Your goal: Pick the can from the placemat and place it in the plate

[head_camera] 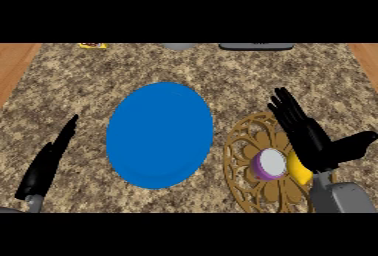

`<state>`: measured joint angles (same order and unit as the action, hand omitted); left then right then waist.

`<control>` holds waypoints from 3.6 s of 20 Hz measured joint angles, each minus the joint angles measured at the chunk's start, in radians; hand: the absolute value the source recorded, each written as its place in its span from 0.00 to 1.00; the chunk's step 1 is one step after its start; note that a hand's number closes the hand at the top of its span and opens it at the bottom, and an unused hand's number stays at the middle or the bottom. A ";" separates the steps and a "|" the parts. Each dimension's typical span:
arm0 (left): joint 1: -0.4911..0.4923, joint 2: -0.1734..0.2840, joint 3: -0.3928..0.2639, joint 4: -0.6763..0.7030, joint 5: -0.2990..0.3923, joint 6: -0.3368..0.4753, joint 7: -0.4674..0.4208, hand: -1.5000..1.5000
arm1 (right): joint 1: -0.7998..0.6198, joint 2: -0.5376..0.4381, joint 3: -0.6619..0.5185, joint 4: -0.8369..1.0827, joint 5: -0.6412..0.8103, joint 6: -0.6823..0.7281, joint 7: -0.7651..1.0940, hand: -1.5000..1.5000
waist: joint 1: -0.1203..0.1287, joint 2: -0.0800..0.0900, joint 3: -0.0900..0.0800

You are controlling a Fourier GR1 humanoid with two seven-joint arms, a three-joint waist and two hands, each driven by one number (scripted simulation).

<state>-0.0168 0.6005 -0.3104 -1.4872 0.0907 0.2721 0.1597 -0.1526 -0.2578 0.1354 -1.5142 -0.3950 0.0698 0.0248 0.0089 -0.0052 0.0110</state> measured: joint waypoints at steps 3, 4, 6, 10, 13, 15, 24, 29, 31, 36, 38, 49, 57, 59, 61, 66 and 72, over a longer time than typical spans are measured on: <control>0.017 -0.002 0.019 -0.010 -0.016 0.026 -0.035 0.50 | 0.000 0.051 -0.071 -0.047 -0.012 -0.118 -0.020 0.00 | -0.010 -0.003 -0.006; 0.022 0.001 0.031 -0.013 -0.014 0.032 -0.050 0.50 | 0.000 0.078 -0.105 -0.068 -0.016 -0.177 -0.038 0.00 | -0.016 -0.006 -0.008; 0.026 0.005 0.057 -0.020 -0.017 0.055 -0.076 0.50 | 0.003 0.139 -0.184 -0.113 -0.029 -0.297 -0.087 0.00 | -0.034 -0.015 -0.010; 0.044 -0.003 0.080 -0.026 -0.011 0.077 -0.105 0.50 | 0.074 0.142 -0.298 -0.130 0.118 -0.564 -0.159 0.00 | -0.071 -0.018 -0.020; 0.057 -0.007 0.089 -0.033 -0.004 0.077 -0.130 0.50 | 0.102 0.201 -0.321 -0.198 0.187 -0.771 -0.241 0.00 | -0.067 -0.019 -0.019; 0.066 -0.012 0.091 -0.032 -0.003 0.077 -0.155 0.50 | 0.122 0.223 -0.294 -0.257 0.214 -0.906 -0.286 0.00 | -0.059 -0.018 -0.018; 0.086 -0.018 0.109 -0.026 0.016 0.041 -0.236 0.50 | 0.391 0.253 0.146 -0.448 0.435 -1.234 -0.257 0.00 | -0.024 -0.004 -0.018; 0.092 -0.025 0.112 -0.013 0.011 0.035 -0.270 0.50 | 0.582 0.228 0.298 -0.431 0.570 -1.259 -0.131 0.00 | -0.010 0.008 -0.021; 0.094 -0.027 0.113 -0.009 0.010 0.031 -0.281 0.50 | 0.650 0.210 0.334 -0.441 0.618 -1.259 -0.068 0.00 | -0.003 0.013 -0.021; 0.087 -0.030 0.112 -0.018 0.010 0.019 -0.285 0.50 | 0.786 0.161 0.382 -0.495 0.721 -1.231 0.115 0.00 | 0.014 0.022 -0.021; 0.077 -0.032 0.110 -0.016 0.005 0.016 -0.286 0.50 | 0.818 0.136 0.384 -0.523 0.762 -1.199 0.197 0.00 | 0.020 0.025 -0.021; 0.058 -0.041 0.115 0.002 0.002 -0.007 -0.290 0.50 | 0.790 -0.012 0.295 -0.675 0.963 -0.856 0.750 0.00 | 0.037 0.026 -0.018; 0.056 -0.071 0.128 0.038 -0.013 -0.014 -0.305 0.50 | 0.481 0.012 0.250 -0.656 1.079 -0.569 1.073 0.00 | 0.019 0.014 -0.014; 0.067 -0.071 0.142 0.029 -0.018 -0.015 -0.302 0.50 | 0.418 0.041 0.243 -0.612 1.081 -0.545 1.086 0.00 | 0.013 0.011 -0.013; 0.071 -0.086 0.145 0.035 -0.031 -0.011 -0.302 0.50 | 0.382 0.061 0.245 -0.587 1.074 -0.523 1.092 0.00 | 0.007 0.009 -0.012; 0.070 -0.105 0.168 0.055 -0.047 -0.029 -0.309 0.50 | 0.301 0.104 0.238 -0.520 1.051 -0.474 1.094 0.00 | -0.001 0.007 -0.012; 0.094 -0.109 0.203 0.047 -0.059 -0.066 -0.325 0.50 | 0.264 0.137 0.200 -0.430 1.019 -0.447 1.063 0.00 | -0.004 0.004 -0.012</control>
<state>0.0774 0.4912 -0.1071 -1.4406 0.0316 0.2060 -0.1654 0.1116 -0.1204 0.3354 -1.9439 0.6238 -0.3772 1.0882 0.0045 -0.0009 -0.0015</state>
